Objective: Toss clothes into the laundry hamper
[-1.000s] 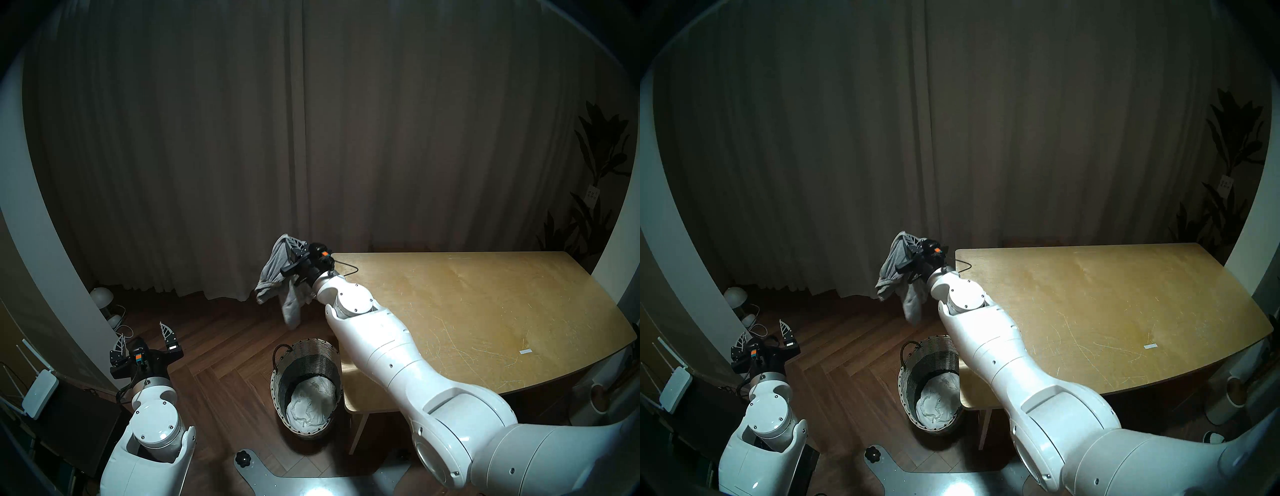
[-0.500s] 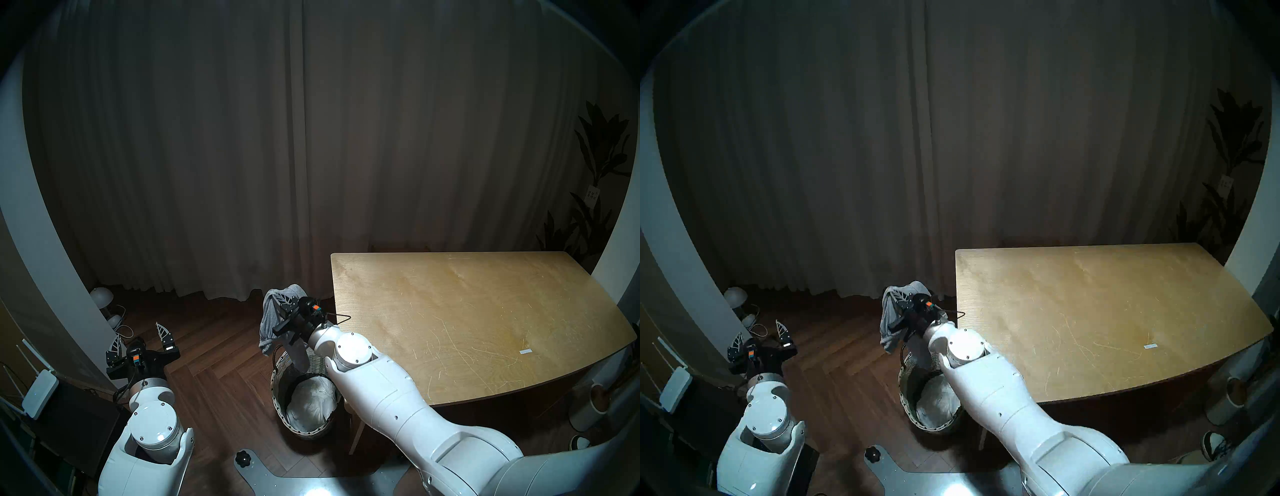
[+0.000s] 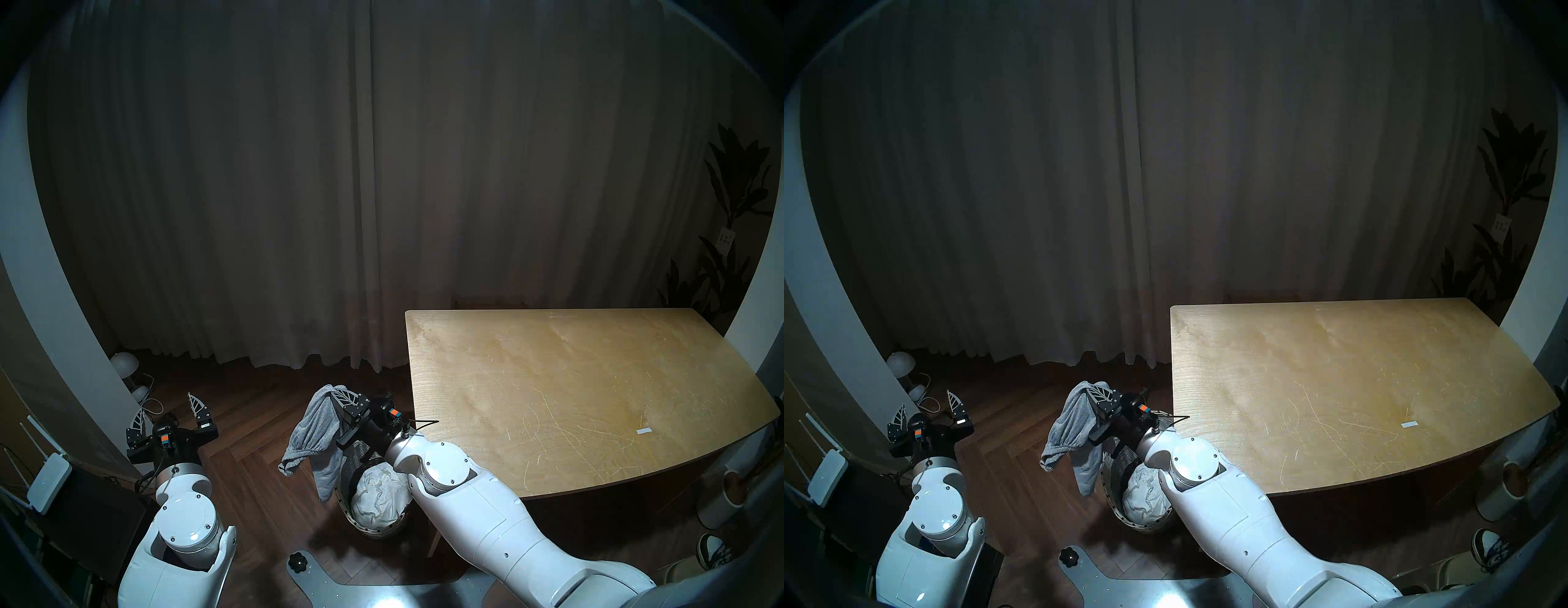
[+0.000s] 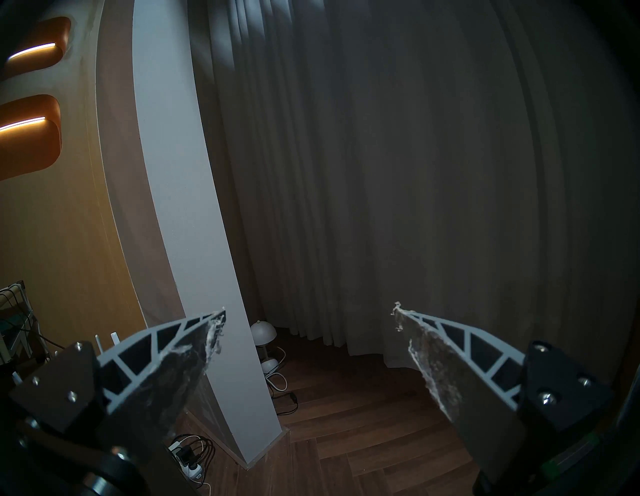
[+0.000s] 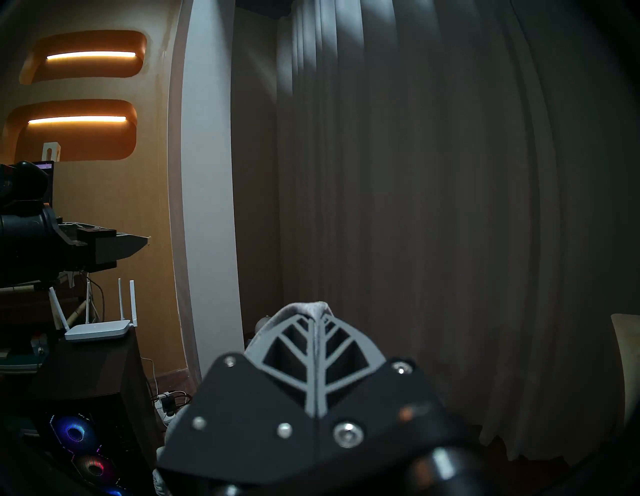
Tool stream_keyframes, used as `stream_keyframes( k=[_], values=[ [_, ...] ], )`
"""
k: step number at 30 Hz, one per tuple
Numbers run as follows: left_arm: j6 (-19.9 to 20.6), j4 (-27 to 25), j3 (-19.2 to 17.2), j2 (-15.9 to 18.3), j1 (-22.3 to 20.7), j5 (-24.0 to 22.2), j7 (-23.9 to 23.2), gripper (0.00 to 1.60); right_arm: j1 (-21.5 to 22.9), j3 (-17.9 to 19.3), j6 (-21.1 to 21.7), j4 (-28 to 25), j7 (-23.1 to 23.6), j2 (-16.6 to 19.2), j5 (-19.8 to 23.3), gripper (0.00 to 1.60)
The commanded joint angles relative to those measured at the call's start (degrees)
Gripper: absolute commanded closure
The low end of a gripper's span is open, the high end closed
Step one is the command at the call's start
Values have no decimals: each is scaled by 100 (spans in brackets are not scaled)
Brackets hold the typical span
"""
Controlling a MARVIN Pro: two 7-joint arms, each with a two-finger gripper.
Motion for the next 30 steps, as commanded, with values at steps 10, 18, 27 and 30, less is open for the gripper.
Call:
stream_keyframes(
  k=[10,18,27,30],
  values=[
    [-46,-224,23,74,70,177,61,0,-495,296,40,-1220,-342,51,288,160],
    [-48,-257,35,89,104,229,94,0,-692,381,394,-1749,-688,119,233,160],
    [-52,-286,50,107,133,272,126,0,-778,426,1119,-2330,-1178,166,2,160],
    [-54,-293,55,114,142,284,136,0,-815,433,1476,-2538,-1389,184,-140,160]
  ],
)
